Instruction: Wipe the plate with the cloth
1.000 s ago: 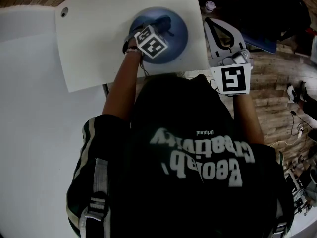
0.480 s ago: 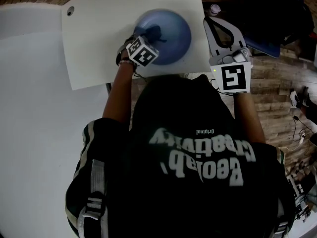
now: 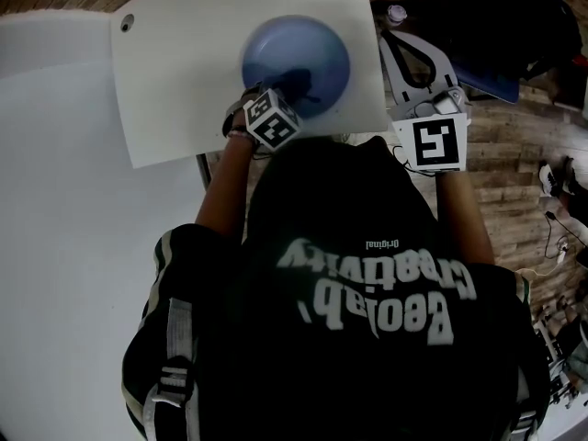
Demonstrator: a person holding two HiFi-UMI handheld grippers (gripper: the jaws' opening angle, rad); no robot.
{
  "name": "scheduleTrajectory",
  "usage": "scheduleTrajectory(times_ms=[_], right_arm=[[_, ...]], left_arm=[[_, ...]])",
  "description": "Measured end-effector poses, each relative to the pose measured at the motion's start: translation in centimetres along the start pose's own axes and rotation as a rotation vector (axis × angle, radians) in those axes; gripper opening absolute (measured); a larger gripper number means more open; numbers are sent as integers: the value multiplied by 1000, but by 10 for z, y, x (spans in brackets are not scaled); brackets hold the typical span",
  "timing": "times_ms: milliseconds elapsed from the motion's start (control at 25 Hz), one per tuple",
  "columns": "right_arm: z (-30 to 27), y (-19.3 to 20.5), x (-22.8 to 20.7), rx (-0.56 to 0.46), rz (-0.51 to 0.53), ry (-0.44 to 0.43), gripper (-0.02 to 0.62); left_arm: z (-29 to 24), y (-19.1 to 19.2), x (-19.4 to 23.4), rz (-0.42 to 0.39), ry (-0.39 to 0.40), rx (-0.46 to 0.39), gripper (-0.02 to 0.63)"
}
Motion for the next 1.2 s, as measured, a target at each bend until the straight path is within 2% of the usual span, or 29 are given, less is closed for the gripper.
scheduleTrajectory(times_ms=[280,480,720,960,1200], right_arm=[[7,8,-5,27,4,16,-6],[15,13,-17,51,6,30,-6],[20,20,-25,78,8,48,-6],[15,21,-24,89,11,39,-6],[7,22,-24,86,10,25,-6]], left_arm=[[-24,-49,-26,-112,74,-68,138],[-43,-84,-19,-152,53,-90,140],[-57,-103,13,-182,19,-98,141],[-62,-103,55,-176,-44,-70,141],[-57,-87,88,-118,-105,-32,141]])
Point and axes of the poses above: the fingertips, and each gripper's own axes: z backward along the fingers, x to its left, y out of its underside, the point moved 2 cm from there along z, backward along the fingers, and after that the axes turned 8 degrees about -x, right-handed, at the moved point
